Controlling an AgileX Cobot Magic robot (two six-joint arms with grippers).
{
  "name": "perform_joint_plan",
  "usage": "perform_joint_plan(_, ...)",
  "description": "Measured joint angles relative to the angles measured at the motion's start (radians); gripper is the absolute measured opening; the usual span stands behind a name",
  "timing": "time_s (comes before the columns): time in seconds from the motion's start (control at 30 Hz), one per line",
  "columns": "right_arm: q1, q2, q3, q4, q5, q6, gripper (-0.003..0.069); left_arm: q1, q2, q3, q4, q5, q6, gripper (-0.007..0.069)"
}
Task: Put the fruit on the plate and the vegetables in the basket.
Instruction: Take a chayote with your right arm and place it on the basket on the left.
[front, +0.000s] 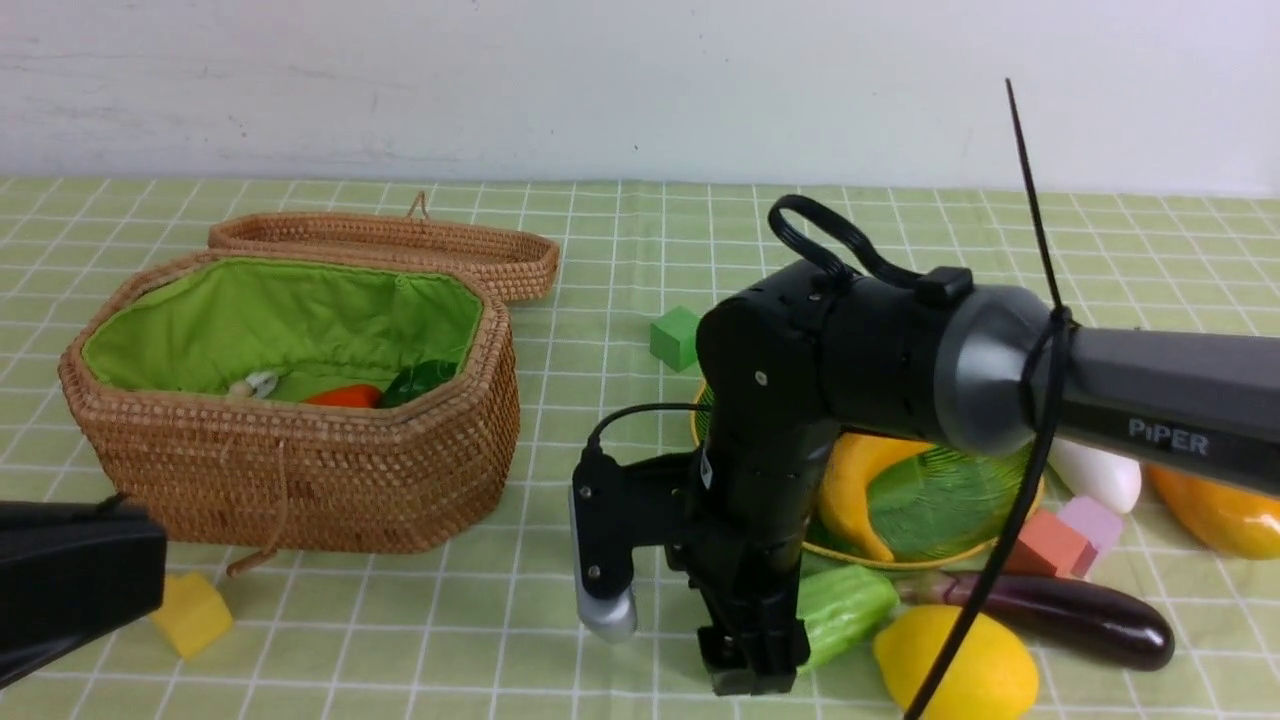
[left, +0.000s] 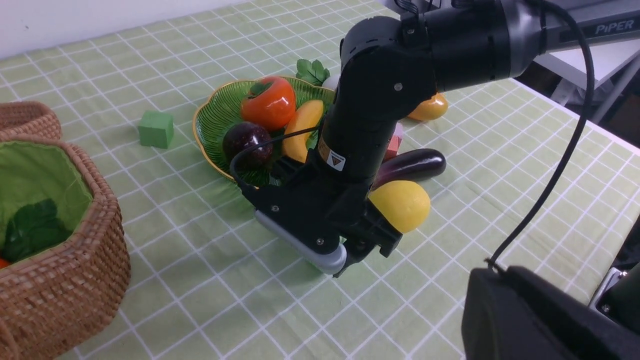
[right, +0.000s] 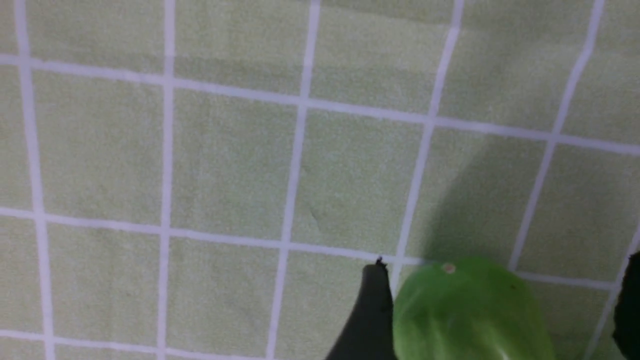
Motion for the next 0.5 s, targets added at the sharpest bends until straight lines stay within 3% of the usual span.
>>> perform_joint_plan(0.27, 0.004, 0.000, -0.012, -0.063, 0.106, 0.089, 0.0616, 0.000, 0.000, 0.000, 0.000, 0.004, 0.000, -0.0008)
perform_joint_plan(0.5, -0.008, 0.004, 0.012, -0.116, 0.103, 0.101, 0.0612, 0.000, 0.000, 0.000, 0.000, 0.010, 0.000, -0.0002)
